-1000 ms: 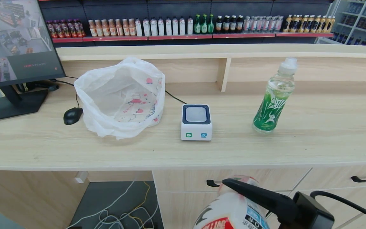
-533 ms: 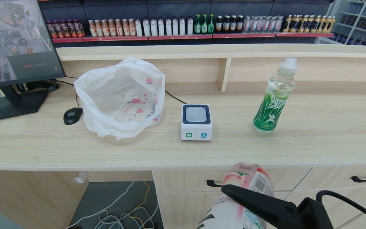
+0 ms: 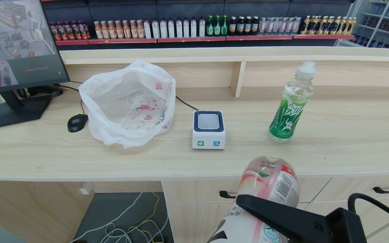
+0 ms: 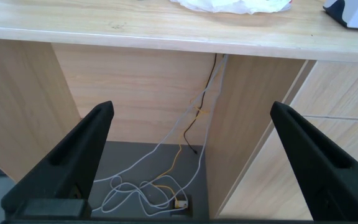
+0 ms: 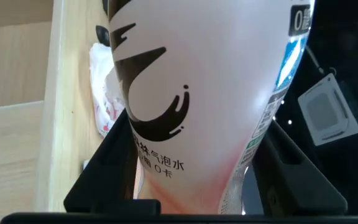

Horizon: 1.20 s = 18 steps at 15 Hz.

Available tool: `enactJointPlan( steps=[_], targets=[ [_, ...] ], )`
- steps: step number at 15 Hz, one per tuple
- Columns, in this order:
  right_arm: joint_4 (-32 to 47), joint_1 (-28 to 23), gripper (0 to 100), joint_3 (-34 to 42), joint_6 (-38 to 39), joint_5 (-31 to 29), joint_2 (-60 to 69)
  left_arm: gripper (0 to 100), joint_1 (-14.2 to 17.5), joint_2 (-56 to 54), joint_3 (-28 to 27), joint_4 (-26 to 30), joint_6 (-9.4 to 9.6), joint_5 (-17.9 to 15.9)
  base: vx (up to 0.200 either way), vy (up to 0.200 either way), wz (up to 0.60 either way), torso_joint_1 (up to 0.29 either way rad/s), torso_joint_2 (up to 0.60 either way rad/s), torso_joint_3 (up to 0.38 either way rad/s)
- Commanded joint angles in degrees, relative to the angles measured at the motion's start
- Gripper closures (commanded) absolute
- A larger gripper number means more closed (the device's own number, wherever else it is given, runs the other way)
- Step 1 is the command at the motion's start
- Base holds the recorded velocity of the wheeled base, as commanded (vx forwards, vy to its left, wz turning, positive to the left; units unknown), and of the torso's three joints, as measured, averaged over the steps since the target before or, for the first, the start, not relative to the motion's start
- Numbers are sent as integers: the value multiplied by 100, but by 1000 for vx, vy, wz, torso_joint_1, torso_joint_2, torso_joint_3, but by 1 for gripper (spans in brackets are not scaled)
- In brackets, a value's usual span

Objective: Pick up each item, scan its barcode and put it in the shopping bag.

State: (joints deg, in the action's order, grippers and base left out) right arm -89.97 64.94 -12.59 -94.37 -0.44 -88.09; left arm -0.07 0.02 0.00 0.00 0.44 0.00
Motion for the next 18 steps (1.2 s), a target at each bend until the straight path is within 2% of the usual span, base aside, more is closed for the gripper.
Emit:
enactJointPlan(
  steps=[1, 7, 15, 18],
  targets=[
    [-3, 1, 100, -6, -82, 9, 37, 0, 7, -2, 0, 0, 0, 0, 0, 0, 0, 0, 0, 0],
    [-3, 45, 100, -217, -1022, 88, 37, 0, 7, -2, 0, 0, 0, 0, 0, 0, 0, 0, 0, 0],
    [-3, -8, 100, -270, -1057, 334, 2, 0, -1, -2, 0, 0, 0, 0, 0, 0, 0, 0, 0, 0],
    [-3, -148, 100, -446, -1031, 650, -165, 0, -1, -2, 0, 0, 0, 0, 0, 0, 0, 0, 0, 0]
  ],
)
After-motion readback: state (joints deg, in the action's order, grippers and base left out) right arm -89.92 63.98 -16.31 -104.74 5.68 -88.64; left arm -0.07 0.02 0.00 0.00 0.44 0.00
